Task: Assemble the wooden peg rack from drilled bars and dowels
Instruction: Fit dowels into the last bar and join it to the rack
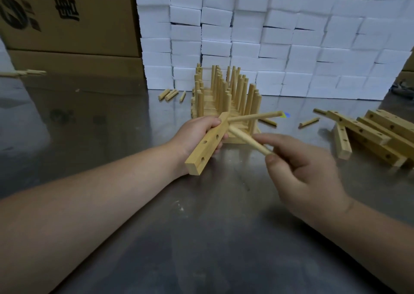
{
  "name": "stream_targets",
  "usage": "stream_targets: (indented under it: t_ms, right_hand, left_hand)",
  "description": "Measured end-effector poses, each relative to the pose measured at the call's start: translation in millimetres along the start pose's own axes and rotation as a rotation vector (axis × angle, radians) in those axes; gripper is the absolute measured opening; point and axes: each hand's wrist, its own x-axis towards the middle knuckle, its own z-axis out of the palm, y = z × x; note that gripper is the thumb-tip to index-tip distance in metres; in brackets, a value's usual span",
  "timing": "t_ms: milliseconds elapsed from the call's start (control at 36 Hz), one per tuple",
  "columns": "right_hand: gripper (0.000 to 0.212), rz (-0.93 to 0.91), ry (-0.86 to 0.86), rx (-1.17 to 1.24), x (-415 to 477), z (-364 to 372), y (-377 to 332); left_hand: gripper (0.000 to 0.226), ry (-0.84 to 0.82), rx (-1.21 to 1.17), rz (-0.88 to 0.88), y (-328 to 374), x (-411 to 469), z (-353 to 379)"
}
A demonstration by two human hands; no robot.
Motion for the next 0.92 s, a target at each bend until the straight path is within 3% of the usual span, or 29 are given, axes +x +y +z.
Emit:
stream_targets:
  t_ms: [167,250,333,472,639,917]
  right_hand:
    - [0.041,0.098,-0.148,0.026,-1,4,7]
    - [0.032,0.141,-0.193,-0.006,-2,4,11]
    - [0.014,0.205,-0.204,-0.012,-1,3,15]
    - [0.015,0.237,-0.232,-0.059,0,6,14]
    - [0.035,0.306,-0.196,-0.159,3,5,19]
    - [0.023,0.318,-0.249,-0.149,5,6,21]
  left_hand:
    - [0.017,0.023,0.062,0.032,-2,4,-1]
    - [0.018,0.032,0.086,0.07,-3,5,-1]
    - [0.019,0.022,0.071,0.091,-1,2,2]
    - [0.02,0.007,0.108,0.132,2,-5,5]
    - [0.026,-0.01,0.082,0.132,3,-11,9]
    - [0.029,-0.05,0.15,0.131,4,-18,13]
